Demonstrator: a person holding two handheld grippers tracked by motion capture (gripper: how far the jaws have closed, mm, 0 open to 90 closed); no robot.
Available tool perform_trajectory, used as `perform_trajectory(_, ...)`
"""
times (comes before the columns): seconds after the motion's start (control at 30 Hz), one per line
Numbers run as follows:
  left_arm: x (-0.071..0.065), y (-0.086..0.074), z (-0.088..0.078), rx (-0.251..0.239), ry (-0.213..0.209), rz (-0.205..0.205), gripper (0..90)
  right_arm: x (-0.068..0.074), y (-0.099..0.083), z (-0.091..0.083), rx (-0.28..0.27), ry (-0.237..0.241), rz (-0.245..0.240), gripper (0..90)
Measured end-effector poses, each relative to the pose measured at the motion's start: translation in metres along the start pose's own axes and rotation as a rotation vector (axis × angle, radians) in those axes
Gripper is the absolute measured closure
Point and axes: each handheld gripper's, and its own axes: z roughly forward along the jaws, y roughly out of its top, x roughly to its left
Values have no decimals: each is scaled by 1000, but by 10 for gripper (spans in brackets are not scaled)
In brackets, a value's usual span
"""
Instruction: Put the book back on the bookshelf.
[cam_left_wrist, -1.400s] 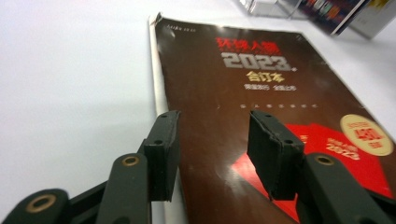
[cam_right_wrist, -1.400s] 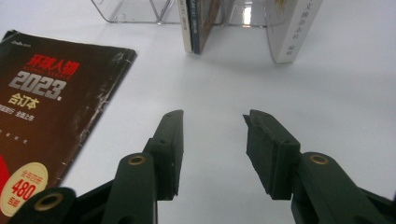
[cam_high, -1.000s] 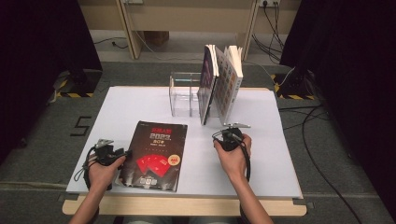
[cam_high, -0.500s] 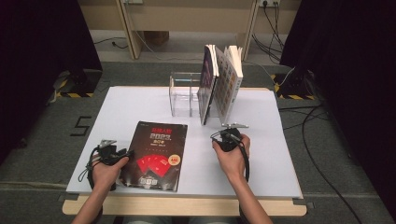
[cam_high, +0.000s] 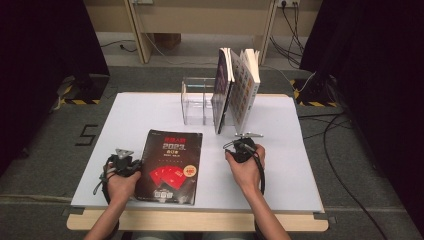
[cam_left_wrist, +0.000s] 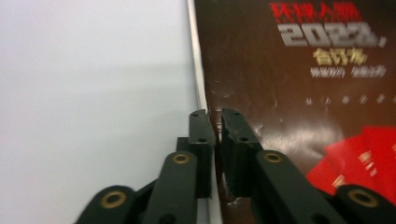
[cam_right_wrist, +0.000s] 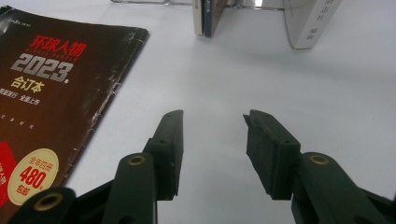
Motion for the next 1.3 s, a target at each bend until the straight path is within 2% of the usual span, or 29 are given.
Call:
perform_trajectory(0.03, -2, 0, 0, -3, 8, 29, 849, 0, 0, 0, -1, 1, -2, 570)
perform_trajectory(0.17, 2, 0, -1, 1, -25, 16, 869, 2, 0, 0, 3, 8, -7, 571)
perform_trajectory(0.3, 3, -1, -5, 10, -55, 31, 876, 4, 0, 1, 7, 10, -6, 570)
perform_trajectory(0.5, 11, -10, -14, 20, -144, -1, 881, 8, 1, 1, 11, 16, -15, 570)
perform_trajectory(0.73, 17, -19, -27, 40, -183, 1, 885, 15, 5, 2, 8, 27, -30, 570)
perform_trajectory(0.83, 20, -21, -29, 39, -199, -46, 884, 23, 8, 6, 12, 48, -35, 573)
perform_trajectory(0.9, 21, -20, -28, 32, -189, -66, 875, 29, 10, 11, 20, 60, -45, 583)
perform_trajectory(0.93, 21, -20, -28, 14, -181, -71, 870, 33, 12, 16, 27, 73, -43, 590)
perform_trajectory(1.0, 24, -17, -27, -7, -186, -109, 821, 39, 13, 23, 42, 76, -43, 596)
perform_trajectory(1.07, 26, -13, -24, -23, -162, -135, 735, 46, 16, 31, 55, 81, -51, 612)
perform_trajectory(1.17, 28, -7, -16, -32, -150, -176, 634, 56, 22, 42, 66, 88, -73, 642)
perform_trajectory(1.3, 29, -3, -8, -25, -147, -200, 581, 71, 32, 58, 79, 108, -80, 662)
